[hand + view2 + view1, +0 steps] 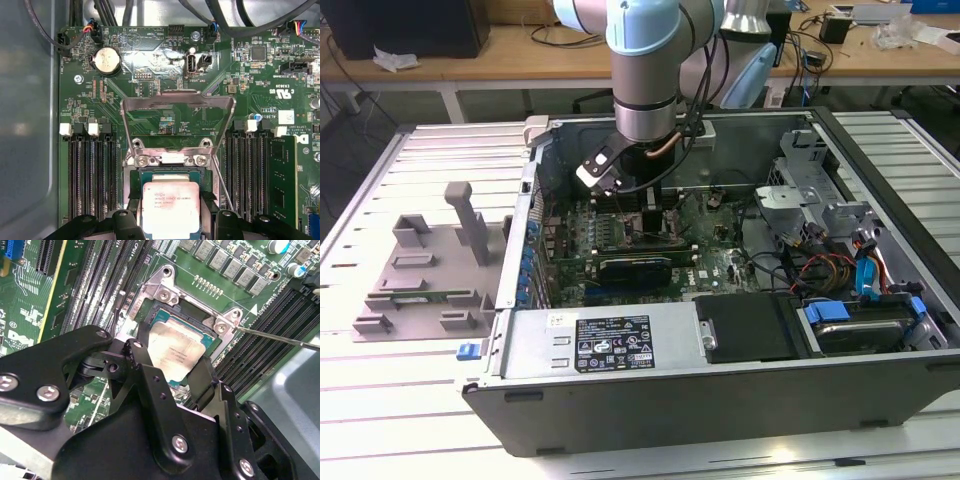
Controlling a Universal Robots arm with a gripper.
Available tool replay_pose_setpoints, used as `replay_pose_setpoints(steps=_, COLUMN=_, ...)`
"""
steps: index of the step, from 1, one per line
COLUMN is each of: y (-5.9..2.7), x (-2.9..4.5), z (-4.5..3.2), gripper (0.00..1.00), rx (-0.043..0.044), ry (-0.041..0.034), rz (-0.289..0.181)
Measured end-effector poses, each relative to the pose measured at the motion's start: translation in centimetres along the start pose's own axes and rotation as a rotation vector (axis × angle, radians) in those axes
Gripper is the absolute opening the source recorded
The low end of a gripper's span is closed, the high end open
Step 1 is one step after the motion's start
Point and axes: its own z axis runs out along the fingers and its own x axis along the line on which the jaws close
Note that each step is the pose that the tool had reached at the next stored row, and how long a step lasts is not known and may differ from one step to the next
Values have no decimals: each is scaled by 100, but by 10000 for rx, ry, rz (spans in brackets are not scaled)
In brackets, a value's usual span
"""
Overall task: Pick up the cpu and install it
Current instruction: 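Place the cpu into insertion slot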
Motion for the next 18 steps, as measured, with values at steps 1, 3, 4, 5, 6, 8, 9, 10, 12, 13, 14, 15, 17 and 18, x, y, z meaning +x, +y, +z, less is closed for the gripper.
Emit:
replay_pose_setpoints(steps=1, y=0, x=0, z=1, gripper=55, rx=0, ry=0, rz=0)
replay_pose_setpoints(steps=3, y=0, x=1, z=3, gripper=55, rx=-1, ry=1, rz=0)
replay_pose_setpoints(steps=4, y=0, x=0, z=3, gripper=55, rx=-2, ry=2, rz=1)
replay_pose_setpoints(steps=5, y=0, x=0, z=3, gripper=55, rx=-2, ry=2, rz=0)
replay_pose_setpoints(steps=6, y=0, x=0, z=4, gripper=55, rx=-2, ry=2, rz=0)
replay_pose_setpoints(steps=8, y=0, x=0, z=4, gripper=55, rx=-1, ry=1, rz=0)
replay_pose_setpoints(steps=9, y=0, x=0, z=5, gripper=55, rx=-2, ry=2, rz=0)
replay_pose_setpoints(steps=10, y=1, x=3, z=9, gripper=56, rx=-10, ry=16, rz=1)
replay_pose_setpoints(steps=12, y=1, x=2, z=9, gripper=62, rx=-8, ry=10, rz=0)
replay_pose_setpoints(steps=13, y=0, x=1, z=8, gripper=62, rx=-4, ry=6, rz=0)
replay_pose_setpoints(steps=14, y=0, x=1, z=7, gripper=62, rx=-3, ry=4, rz=0)
replay_pose_setpoints(steps=15, y=1, x=1, z=-6, gripper=62, rx=-6, ry=10, rz=0)
replay_pose_setpoints(steps=17, y=3, x=0, z=-50, gripper=62, rx=-3, ry=4, rz=1)
replay_pose_setpoints(steps=18, y=7, x=0, z=-133, gripper=62, rx=-3, ry=3, rz=1)
